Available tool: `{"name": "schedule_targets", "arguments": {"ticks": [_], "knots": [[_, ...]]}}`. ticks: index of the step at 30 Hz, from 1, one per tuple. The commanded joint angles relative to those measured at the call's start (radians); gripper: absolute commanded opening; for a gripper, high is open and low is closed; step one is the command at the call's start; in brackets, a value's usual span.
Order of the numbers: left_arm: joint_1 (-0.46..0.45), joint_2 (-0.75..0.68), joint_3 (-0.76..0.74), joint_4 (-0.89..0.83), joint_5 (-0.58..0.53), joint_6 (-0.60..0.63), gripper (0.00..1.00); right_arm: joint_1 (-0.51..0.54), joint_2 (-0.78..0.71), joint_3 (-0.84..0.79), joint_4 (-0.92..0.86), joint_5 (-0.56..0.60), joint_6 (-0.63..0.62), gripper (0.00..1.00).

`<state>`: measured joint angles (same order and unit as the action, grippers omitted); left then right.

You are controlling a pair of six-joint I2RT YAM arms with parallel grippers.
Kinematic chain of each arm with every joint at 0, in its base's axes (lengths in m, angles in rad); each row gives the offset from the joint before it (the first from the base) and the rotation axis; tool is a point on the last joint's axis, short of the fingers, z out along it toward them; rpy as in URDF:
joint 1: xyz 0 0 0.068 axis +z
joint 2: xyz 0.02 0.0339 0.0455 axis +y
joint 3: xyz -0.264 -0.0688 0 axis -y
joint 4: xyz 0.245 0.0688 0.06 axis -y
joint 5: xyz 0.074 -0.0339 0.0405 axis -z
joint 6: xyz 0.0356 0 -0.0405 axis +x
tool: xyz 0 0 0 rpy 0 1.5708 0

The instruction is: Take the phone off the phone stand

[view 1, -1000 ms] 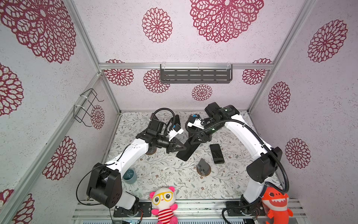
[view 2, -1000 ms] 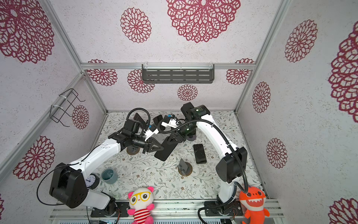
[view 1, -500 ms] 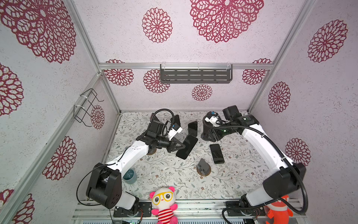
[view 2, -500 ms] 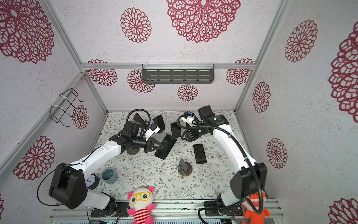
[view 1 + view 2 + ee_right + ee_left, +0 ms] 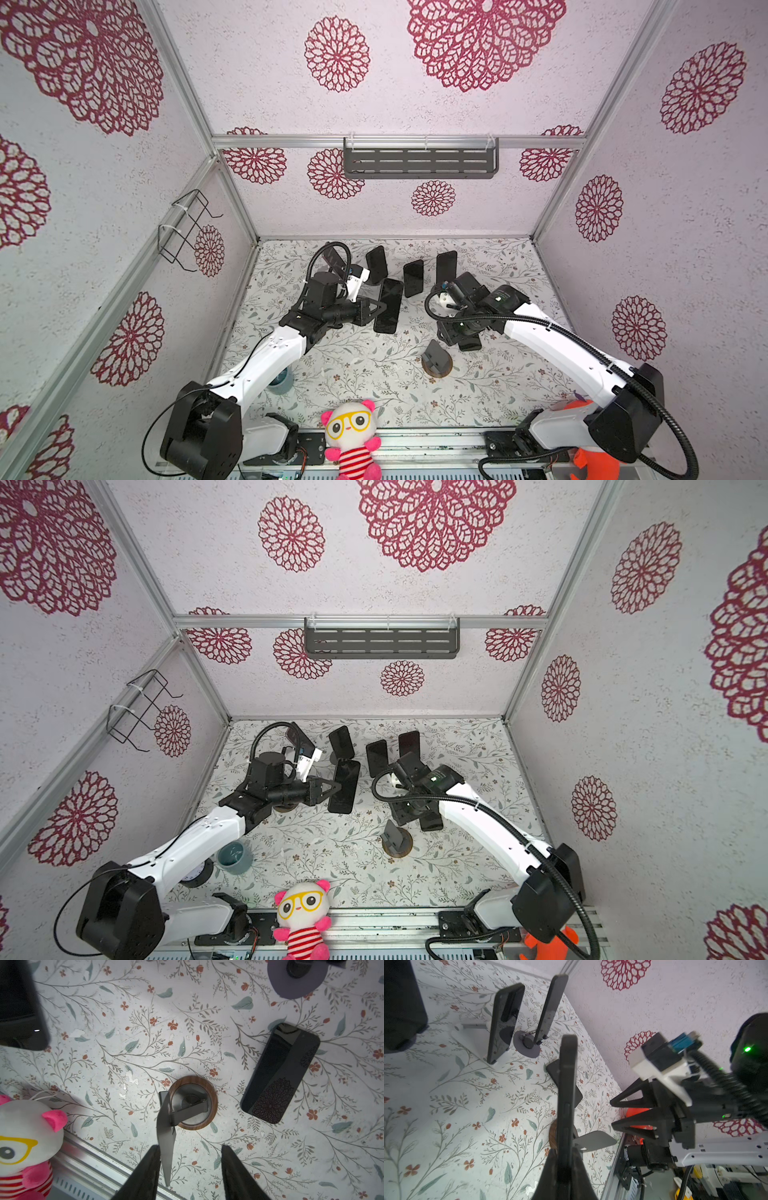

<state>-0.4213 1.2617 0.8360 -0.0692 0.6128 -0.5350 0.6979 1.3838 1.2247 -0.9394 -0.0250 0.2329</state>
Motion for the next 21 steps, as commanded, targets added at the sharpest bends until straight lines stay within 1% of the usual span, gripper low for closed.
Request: {"name": "schedule_targets", "arguments": {"ticks": [1, 5, 10, 12, 13, 14, 15, 17, 18, 20, 21], "knots": [[-0.006, -0.046, 0.014, 0.054, -0.054, -0.077, 0.00, 0.021, 0.028, -0.006, 0.015, 0.055, 0.069, 0.51], [-0.005, -0.061, 0.026, 0.012, -0.079, -0.077, 0.00, 0.037, 0.053, -0.019, 0.018, 0.041, 0.098, 0.41], [0.003, -0.085, 0.019, 0.004, -0.109, -0.070, 0.00, 0.075, 0.075, -0.044, 0.031, 0.023, 0.124, 0.39], [0.009, -0.092, 0.017, -0.003, -0.115, -0.069, 0.00, 0.084, 0.082, -0.051, 0.029, 0.025, 0.133, 0.34], [0.014, -0.095, 0.017, -0.007, -0.120, -0.067, 0.00, 0.086, 0.084, -0.051, 0.025, 0.026, 0.140, 0.34], [0.019, -0.097, 0.016, -0.012, -0.119, -0.066, 0.00, 0.088, 0.081, -0.053, 0.024, 0.025, 0.141, 0.35], [0.022, -0.100, 0.014, -0.015, -0.119, -0.063, 0.00, 0.089, 0.074, -0.053, 0.021, 0.026, 0.141, 0.38], [0.034, -0.107, 0.011, -0.018, -0.120, -0.063, 0.00, 0.089, 0.050, -0.044, 0.011, 0.066, 0.144, 0.49], [0.037, -0.109, 0.009, -0.018, -0.120, -0.063, 0.00, 0.088, 0.035, -0.031, -0.001, 0.098, 0.144, 0.52], [0.047, -0.111, 0.009, -0.019, -0.119, -0.063, 0.00, 0.083, 0.001, 0.006, -0.028, 0.163, 0.143, 0.56], [0.051, -0.111, 0.009, -0.020, -0.119, -0.063, 0.00, 0.082, -0.012, 0.020, -0.039, 0.174, 0.142, 0.57]]}}
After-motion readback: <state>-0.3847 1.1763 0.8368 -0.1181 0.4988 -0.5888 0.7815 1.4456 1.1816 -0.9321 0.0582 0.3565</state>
